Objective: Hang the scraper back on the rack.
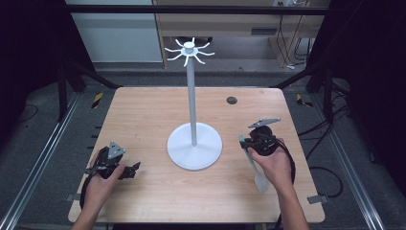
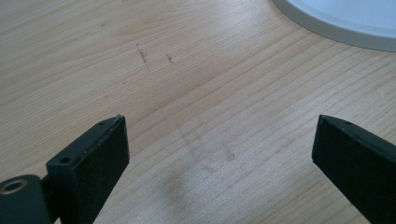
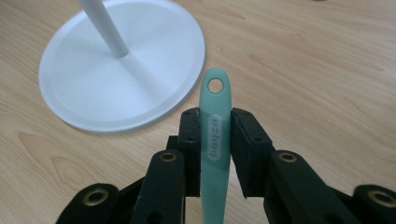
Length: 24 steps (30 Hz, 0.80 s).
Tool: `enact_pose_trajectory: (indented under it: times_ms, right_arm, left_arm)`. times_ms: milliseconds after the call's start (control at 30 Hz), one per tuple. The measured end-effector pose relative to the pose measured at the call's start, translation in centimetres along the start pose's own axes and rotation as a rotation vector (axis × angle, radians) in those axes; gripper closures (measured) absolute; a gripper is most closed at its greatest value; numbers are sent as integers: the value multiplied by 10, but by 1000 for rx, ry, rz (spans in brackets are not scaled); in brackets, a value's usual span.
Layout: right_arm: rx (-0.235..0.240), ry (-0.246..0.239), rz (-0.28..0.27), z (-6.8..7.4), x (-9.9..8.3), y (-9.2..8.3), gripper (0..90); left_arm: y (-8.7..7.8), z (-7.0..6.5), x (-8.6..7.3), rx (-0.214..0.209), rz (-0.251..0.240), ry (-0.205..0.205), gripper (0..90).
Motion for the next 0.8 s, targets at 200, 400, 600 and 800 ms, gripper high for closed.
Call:
enact_pose_trajectory:
  times_ms: [200, 400, 600, 800]
  right_arm:
    - [-6, 8, -47, -2, 8, -12, 747]
    - [0, 21, -80, -4, 14, -20, 747]
    - [-2, 28, -108, -4, 19, -29, 748]
    - [-4, 26, -144, -2, 25, -37, 747]
  left_arm:
    - [0, 0, 0, -2, 0, 0, 37]
    - [0, 1, 0, 0, -2, -2, 37]
    - [0, 0, 0, -1, -1, -1, 37]
    - [0, 1, 0, 0, -2, -3, 37]
Point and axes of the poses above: each handheld gripper's, and its own axes: y roughly forward along the jaws, x roughly out of its top, z roughly to its left, the point moved 4 cm from there along y, roughly forward along the jaws, and after that the axes turned 1 degree about -x, right-handed, at the moved point
